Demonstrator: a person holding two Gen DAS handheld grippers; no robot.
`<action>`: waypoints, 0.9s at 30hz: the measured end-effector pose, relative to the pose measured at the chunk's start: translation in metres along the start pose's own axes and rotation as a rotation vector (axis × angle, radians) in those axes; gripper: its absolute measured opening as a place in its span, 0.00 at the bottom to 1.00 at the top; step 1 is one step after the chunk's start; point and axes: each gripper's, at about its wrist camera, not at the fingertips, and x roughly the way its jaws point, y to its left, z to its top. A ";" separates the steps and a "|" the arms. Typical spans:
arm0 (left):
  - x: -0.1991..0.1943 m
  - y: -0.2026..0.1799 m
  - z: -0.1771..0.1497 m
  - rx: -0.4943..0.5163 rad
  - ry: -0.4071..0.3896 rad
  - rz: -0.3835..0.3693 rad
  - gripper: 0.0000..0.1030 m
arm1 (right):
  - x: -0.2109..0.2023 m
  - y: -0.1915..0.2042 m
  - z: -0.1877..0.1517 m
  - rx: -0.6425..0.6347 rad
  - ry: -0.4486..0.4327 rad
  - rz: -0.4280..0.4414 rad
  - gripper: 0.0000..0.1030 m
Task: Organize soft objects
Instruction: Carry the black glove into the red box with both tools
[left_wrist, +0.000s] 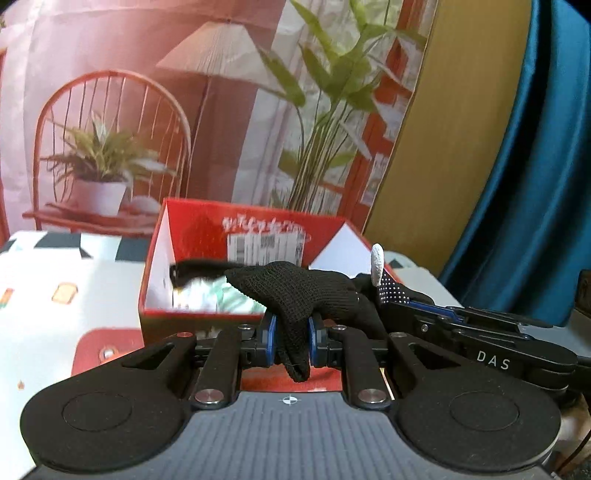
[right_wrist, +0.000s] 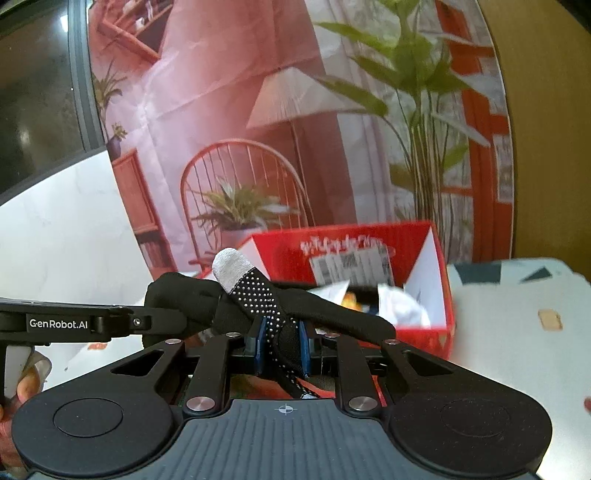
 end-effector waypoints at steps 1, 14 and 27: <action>-0.001 0.001 0.004 0.003 -0.006 -0.001 0.17 | 0.001 0.000 0.005 -0.003 -0.008 0.002 0.17; 0.054 0.030 0.052 -0.012 0.028 0.067 0.17 | 0.072 -0.006 0.054 -0.027 0.016 -0.007 0.17; 0.114 0.048 0.041 0.056 0.160 0.129 0.24 | 0.149 -0.022 0.038 -0.038 0.186 -0.078 0.17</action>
